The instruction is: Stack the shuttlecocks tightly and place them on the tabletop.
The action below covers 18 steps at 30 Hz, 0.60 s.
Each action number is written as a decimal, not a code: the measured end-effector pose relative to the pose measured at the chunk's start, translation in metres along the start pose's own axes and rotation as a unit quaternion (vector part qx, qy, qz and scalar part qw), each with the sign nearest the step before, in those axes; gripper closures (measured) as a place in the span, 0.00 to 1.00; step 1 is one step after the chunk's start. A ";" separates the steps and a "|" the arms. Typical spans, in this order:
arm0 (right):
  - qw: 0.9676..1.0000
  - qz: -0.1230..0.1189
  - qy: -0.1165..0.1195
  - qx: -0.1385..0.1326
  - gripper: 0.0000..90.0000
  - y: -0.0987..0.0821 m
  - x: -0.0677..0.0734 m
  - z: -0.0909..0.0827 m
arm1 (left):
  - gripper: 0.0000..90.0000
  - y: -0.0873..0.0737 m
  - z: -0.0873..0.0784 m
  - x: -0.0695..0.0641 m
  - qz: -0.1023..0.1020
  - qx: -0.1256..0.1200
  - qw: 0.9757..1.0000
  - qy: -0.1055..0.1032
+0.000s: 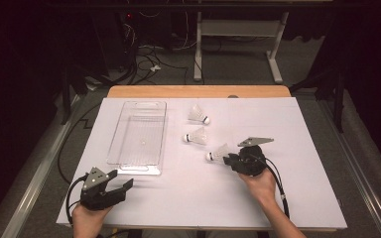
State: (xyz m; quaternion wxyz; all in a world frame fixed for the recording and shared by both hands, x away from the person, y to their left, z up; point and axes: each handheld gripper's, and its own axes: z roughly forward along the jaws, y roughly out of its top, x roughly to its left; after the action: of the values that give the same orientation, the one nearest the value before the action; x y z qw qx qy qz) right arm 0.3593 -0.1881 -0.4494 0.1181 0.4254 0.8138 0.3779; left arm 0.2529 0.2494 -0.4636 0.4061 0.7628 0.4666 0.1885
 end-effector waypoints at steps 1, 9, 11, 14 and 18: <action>1.000 0.001 0.001 0.000 0.81 0.000 0.000 0.000 | 0.38 0.000 0.000 0.000 0.000 0.000 1.000 0.000; 1.000 0.002 0.007 0.003 0.85 0.003 0.001 0.005 | 0.37 0.000 0.000 0.000 -0.003 -0.001 1.000 0.001; 1.000 -0.001 0.010 0.002 0.86 0.003 0.001 0.006 | 0.38 0.000 -0.001 0.000 -0.003 -0.004 1.000 0.003; 1.000 -0.002 0.012 0.000 0.89 0.003 0.001 0.007 | 0.38 0.000 -0.001 0.001 -0.006 -0.006 1.000 0.003; 1.000 -0.002 0.016 -0.002 0.93 0.003 0.000 0.008 | 0.37 0.000 -0.001 0.001 -0.007 -0.007 1.000 0.003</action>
State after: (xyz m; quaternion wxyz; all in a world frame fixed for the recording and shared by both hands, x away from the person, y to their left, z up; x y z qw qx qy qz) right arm 0.3654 -0.1831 -0.4521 0.1071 0.4174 0.8157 0.3860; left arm 0.2530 0.2506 -0.4630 0.4113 0.7560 0.4720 0.1911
